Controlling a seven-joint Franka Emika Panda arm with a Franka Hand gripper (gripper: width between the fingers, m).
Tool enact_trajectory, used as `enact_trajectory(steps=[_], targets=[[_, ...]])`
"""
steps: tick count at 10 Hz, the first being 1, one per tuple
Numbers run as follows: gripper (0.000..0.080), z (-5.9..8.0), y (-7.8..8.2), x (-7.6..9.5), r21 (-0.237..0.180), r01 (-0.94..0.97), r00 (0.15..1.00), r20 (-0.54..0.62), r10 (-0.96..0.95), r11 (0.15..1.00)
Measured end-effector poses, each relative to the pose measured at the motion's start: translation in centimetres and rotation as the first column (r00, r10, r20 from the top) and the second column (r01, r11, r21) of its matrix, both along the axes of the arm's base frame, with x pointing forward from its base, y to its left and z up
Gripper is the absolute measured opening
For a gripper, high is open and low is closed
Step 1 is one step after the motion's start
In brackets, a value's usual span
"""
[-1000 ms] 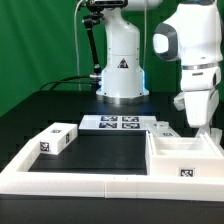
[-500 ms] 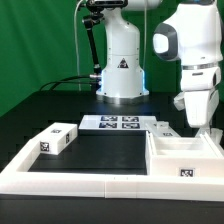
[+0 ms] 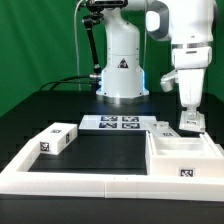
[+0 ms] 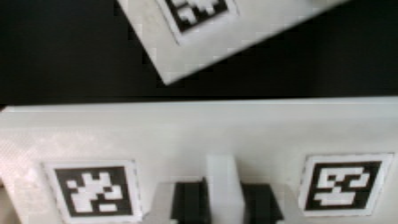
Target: Assemble cabinet
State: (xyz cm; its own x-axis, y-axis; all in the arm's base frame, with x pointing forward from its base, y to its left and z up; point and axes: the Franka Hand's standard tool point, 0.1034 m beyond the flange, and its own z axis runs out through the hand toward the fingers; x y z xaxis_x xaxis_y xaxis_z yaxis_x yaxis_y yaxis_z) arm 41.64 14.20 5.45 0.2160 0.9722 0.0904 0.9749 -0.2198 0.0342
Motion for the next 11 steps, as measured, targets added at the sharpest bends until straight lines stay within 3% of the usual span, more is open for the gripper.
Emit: enact_trajectory(steps=[1,5,7,11], targets=[[0.0068,0.2,-0.8,0.3,-0.004,-0.022,1.0,0.006,0.022,1.0],[0.0068,-0.1,-0.7,0.1,-0.001,-0.003,1.0,-0.002,0.003,1.0],[0.0068,0.1,-1.4,1.2,-0.016,-0.102,0.995,-0.003,0.102,0.995],[0.0068,0.0,-1.4,1.3,-0.015,-0.103,0.995,-0.002,0.103,0.995]])
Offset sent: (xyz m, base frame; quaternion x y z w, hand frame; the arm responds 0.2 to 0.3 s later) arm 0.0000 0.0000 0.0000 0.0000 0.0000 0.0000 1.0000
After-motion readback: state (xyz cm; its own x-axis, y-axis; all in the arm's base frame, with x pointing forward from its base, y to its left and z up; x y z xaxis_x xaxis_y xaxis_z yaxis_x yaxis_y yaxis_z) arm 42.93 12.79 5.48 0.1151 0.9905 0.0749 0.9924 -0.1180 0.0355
